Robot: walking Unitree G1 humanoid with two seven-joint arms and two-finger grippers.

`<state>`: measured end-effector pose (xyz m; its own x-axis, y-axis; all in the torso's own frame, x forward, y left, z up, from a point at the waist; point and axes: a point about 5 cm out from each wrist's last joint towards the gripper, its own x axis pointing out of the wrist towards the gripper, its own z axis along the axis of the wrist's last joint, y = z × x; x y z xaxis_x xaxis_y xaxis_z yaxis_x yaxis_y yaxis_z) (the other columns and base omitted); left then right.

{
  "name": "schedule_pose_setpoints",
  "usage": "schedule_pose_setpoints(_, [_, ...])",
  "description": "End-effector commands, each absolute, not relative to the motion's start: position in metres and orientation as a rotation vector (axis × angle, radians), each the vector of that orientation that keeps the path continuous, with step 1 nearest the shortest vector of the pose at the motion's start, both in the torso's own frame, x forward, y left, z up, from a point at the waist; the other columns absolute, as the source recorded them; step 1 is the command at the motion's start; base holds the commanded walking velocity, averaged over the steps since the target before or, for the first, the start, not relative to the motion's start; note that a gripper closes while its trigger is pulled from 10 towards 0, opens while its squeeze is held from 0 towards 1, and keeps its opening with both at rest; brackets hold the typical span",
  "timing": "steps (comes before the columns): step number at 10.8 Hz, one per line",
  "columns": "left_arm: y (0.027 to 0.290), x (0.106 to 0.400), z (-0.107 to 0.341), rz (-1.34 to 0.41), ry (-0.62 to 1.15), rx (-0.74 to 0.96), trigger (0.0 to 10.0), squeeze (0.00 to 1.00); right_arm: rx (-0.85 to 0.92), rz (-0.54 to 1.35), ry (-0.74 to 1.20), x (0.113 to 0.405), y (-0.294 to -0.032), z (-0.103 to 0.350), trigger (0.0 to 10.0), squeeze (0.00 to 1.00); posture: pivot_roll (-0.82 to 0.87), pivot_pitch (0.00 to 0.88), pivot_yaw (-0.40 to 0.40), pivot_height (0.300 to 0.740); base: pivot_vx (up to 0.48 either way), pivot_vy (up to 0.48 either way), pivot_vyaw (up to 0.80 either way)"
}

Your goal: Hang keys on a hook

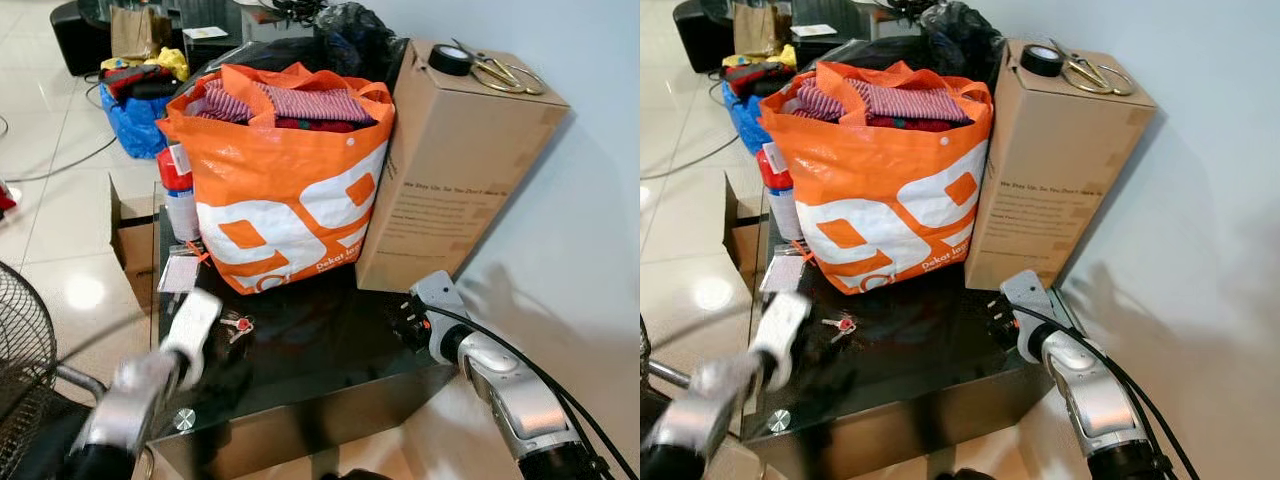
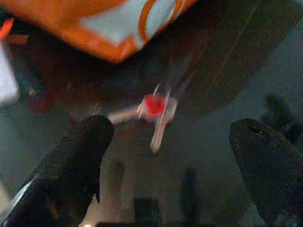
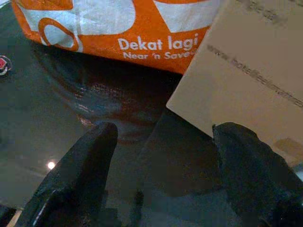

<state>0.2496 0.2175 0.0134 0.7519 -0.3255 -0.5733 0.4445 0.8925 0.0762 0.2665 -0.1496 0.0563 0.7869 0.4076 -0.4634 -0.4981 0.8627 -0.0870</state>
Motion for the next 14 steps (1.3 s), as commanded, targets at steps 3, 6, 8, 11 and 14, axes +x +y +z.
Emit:
schedule_pose_setpoints(3, [0.227,0.245,0.006,-0.295,0.558,0.213,10.0,0.00,-0.147,0.478,0.439,0.268,-0.140,0.047,10.0,0.00,-0.01,0.000,-0.087,0.740,0.000,0.000,0.00])
schedule_pose_setpoints(6, [0.247,0.245,0.028,-0.219,0.378,0.148,10.0,0.00,-0.125,0.537,0.479,0.256,-0.121,0.030,10.0,0.00,0.01,0.000,-0.042,0.740,0.000,0.000,0.00])
schedule_pose_setpoints(8, [0.253,0.258,0.037,-0.283,0.386,0.173,10.0,0.00,-0.048,0.723,0.439,0.241,-0.108,0.037,10.0,0.00,0.01,0.000,-0.061,0.740,0.000,0.000,0.00])
schedule_pose_setpoints(11, [0.249,0.256,0.021,-0.405,0.461,0.221,10.0,0.00,-0.040,0.875,0.473,0.215,-0.119,0.041,10.0,0.00,-0.07,0.000,-0.067,0.740,0.000,0.000,0.00])
schedule_pose_setpoints(14, [0.259,0.256,0.019,-0.428,0.480,0.306,10.0,0.00,-0.077,0.754,0.489,0.203,-0.128,0.038,10.0,0.00,-0.09,0.007,-0.097,0.740,0.000,0.000,0.00])
